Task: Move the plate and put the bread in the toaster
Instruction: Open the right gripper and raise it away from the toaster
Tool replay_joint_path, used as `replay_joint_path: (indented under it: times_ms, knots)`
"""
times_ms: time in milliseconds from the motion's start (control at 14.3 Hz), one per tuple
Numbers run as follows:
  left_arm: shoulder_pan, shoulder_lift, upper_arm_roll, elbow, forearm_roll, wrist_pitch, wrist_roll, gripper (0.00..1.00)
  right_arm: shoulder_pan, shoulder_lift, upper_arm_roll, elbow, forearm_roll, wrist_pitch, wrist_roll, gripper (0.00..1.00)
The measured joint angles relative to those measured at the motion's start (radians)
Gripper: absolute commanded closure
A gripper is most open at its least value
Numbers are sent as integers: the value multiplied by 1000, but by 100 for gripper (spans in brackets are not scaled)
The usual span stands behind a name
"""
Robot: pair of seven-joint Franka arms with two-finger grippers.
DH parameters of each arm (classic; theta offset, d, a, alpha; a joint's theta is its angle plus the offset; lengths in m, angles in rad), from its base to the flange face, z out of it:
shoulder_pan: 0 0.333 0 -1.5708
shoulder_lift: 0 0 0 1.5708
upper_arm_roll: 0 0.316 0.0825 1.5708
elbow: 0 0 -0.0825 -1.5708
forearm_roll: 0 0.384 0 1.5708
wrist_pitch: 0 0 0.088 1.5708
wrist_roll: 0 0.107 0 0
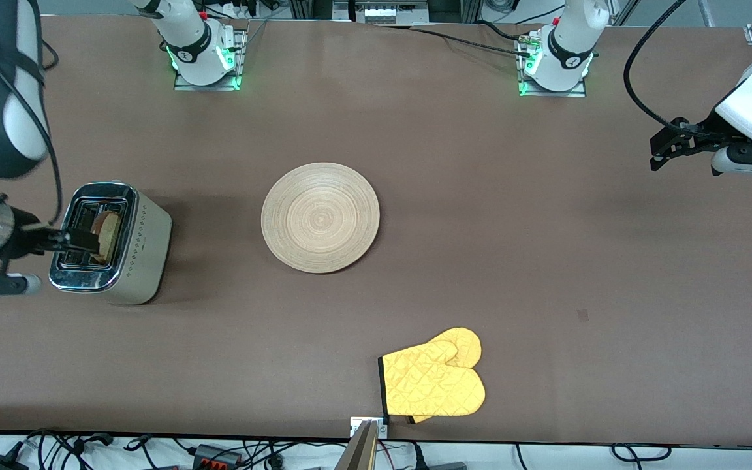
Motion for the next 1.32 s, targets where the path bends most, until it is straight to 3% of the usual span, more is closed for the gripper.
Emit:
replay_joint_path:
  times_ms: [488,836,1185,1254,1324]
  knots:
    - [0,0,0,0,0,-5,0,0,9,-18,8,37,17,27,6,0]
    - [0,0,0,1,0,-8,0,0,7,-46,0,49,17,-111,11,0]
    - [0,0,0,1,0,-9,0,0,-12,-83,-6,48,59,-140,18,0]
    - [0,0,0,1,0,-9,0,0,-19,-100,-5,35,63,-132,20,0]
    - [0,0,0,2,0,-9,0,0,-37,-157,-5,-45,66,-77,22,0]
